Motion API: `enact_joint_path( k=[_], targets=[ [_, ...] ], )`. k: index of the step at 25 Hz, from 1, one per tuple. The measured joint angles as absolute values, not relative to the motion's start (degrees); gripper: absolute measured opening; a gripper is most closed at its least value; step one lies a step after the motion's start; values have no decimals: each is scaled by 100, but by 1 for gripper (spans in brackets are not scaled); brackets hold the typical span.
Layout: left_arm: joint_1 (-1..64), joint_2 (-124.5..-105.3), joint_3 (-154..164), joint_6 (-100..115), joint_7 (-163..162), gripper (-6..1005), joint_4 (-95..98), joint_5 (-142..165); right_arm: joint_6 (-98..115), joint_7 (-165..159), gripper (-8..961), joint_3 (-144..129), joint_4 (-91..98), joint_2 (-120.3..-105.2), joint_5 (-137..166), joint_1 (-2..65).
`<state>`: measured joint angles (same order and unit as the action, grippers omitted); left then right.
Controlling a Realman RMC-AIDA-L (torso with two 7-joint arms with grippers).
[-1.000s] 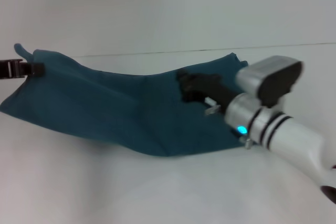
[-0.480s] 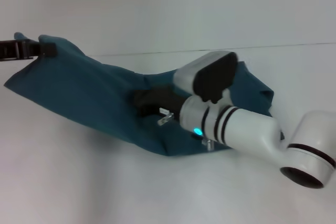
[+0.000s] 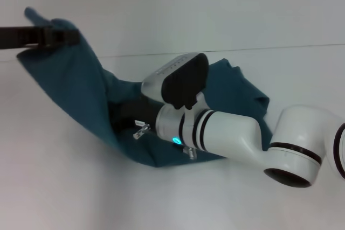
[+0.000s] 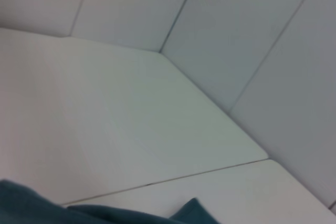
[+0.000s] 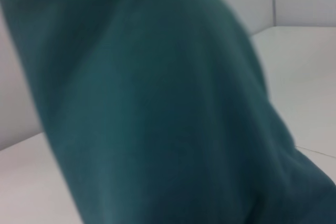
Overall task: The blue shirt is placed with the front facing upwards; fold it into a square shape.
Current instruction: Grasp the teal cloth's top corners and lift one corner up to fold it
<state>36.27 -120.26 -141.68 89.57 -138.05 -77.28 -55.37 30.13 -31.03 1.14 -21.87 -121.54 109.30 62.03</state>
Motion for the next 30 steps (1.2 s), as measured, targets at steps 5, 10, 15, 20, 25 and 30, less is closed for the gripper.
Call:
enact_joint_path(
  k=[5,10,15,20,25,30],
  targets=[
    [3789,-12099,-14040,8935,-13803,45,-7705,-5538,3003,-3067,-1,492,-2273,-12147,11254,6047],
    [3768,-12100,-14043,8927,-13801,44,-7729,-5538,3707,-3052,-1,1258,-2281,-12041,11280,5037],
    [3767,-12098,-14053,8957,-13805,43,-7772,-5548,3980,-3066,-1,1723,-2174,-12024,11286,4453],
    [3759,-12062,-14051,8988,-13821,42,-7834,-5710,3572,-3049,0,1713,-2207,-12096,11406,4819],
    [3759,-12041,-14053,9025,-13822,42,-7948,-5842,3132,-3058,-1,1704,-2362,-12121,11449,5257],
    [3803,-12049,-14038,9034,-13822,48,-7994,-5853,2818,-3083,-1,1639,-2576,-12121,11452,5597]
  ],
)
